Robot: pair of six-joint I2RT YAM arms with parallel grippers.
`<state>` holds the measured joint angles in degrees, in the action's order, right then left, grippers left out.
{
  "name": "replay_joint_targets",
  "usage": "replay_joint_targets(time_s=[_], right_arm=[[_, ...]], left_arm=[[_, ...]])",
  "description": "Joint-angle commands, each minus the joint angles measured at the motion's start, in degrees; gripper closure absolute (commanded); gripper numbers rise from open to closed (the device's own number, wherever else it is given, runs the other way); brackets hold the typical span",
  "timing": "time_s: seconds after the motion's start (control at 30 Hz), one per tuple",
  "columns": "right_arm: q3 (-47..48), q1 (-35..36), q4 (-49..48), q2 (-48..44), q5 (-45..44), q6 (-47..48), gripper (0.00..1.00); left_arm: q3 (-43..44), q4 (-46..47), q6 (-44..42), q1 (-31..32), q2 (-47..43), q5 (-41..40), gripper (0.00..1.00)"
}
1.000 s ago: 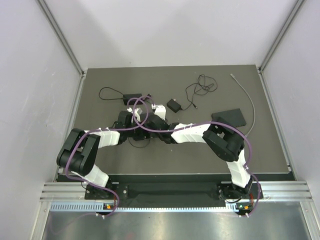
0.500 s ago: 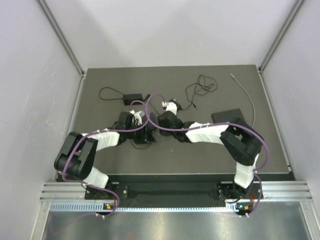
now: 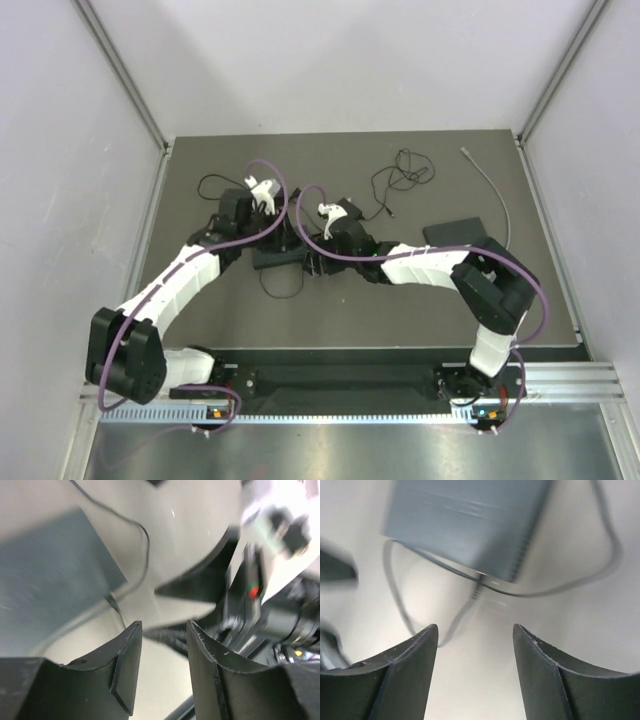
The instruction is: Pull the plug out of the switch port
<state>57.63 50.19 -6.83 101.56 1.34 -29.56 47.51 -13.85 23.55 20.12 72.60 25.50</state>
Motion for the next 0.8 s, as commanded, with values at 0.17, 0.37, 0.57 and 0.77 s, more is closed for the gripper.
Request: replay_joint_targets(time_s=[0.17,0.37,0.57,0.77], right_arm=[[1.35,-0.19,-10.92,4.69,6.48,-1.99,0.42],[2.40,-0.27,-11.63,6.37,6.57,-3.74,0.52],[3.19,-0.19,-11.98,8.39,6.83,-5.24,0.55],[4.33,-0.45,-11.45,9.27,6.57,-4.98,0.55]], left_arm=[[16.20,-9.53,-9.48,-2.98,13.15,-9.32,0.62],[21.22,-14.37,-13.17,-2.37,20.91,-13.96,0.61],[19.92,-17.27,-15.55,-2.28,21.10,-18.46,0.60],[16.13,-17.27,-14.32,-0.61,19.43,-18.46,0.64]])
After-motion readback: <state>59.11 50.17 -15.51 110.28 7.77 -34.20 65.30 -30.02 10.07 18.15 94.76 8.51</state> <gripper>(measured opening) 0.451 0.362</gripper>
